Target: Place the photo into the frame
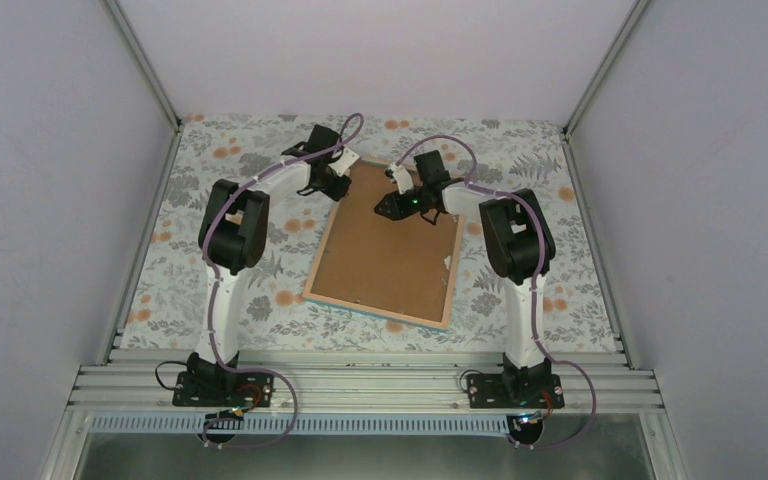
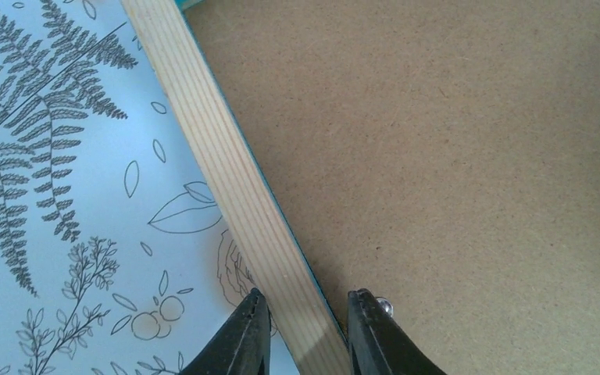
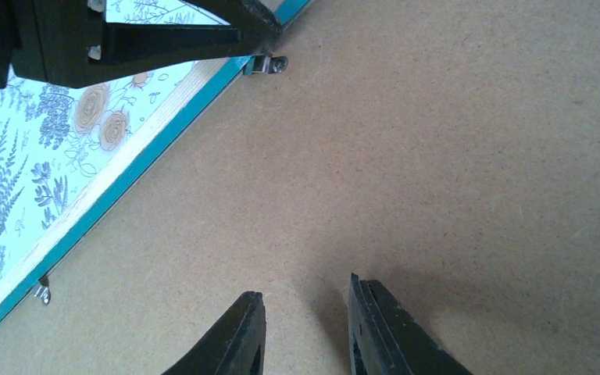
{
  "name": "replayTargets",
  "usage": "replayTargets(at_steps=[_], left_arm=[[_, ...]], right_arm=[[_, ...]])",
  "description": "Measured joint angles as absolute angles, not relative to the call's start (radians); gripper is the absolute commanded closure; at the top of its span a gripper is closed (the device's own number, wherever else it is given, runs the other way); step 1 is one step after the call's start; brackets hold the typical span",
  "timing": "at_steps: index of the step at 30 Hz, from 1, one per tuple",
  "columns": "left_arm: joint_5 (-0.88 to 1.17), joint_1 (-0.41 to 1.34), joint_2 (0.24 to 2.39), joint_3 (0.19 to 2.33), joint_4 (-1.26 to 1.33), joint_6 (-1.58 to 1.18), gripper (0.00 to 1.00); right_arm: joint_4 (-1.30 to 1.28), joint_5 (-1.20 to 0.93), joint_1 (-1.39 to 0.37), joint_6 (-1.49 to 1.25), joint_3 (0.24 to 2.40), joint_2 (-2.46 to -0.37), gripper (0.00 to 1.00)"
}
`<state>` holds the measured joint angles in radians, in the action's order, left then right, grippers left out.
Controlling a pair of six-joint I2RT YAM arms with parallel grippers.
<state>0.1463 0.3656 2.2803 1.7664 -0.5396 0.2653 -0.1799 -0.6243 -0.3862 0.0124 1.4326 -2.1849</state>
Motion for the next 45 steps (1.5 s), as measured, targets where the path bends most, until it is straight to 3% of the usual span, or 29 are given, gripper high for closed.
replayTargets(at_steps=[8,16,23,25,36,45], left_arm=[[0.151,0.361,2.226,1.675,-0.490,0.269,0.80],[0.149,0.350,2.050,1.414,-0.450,0.238,0.80],[0.178,0.321,1.980,1.328,-0.465,0.292,0.53],[0.198,0.316,1.968,1.327,-0.466,0.331,0.50],[0.197,0.346,1.939,1.285,-0.476,0.394,0.51],[0.112,0.362,1.942,1.273,-0.468,0.347,0.71]], right_arm=[[-0.204,-0.665,-0.401,0.028,1.431,-2.185,0.71],[-0.250,-0.739,-0.445,0.056,1.428,-2.185,0.69],[-0.291,-0.767,-0.455,0.058,1.393,-2.140,0.67],[-0.302,-0.761,-0.455,0.057,1.393,-2.131,0.68],[-0.318,-0.746,-0.493,0.013,1.402,-2.123,0.68],[-0.298,-0.735,-0.538,0.012,1.367,-2.123,0.69]])
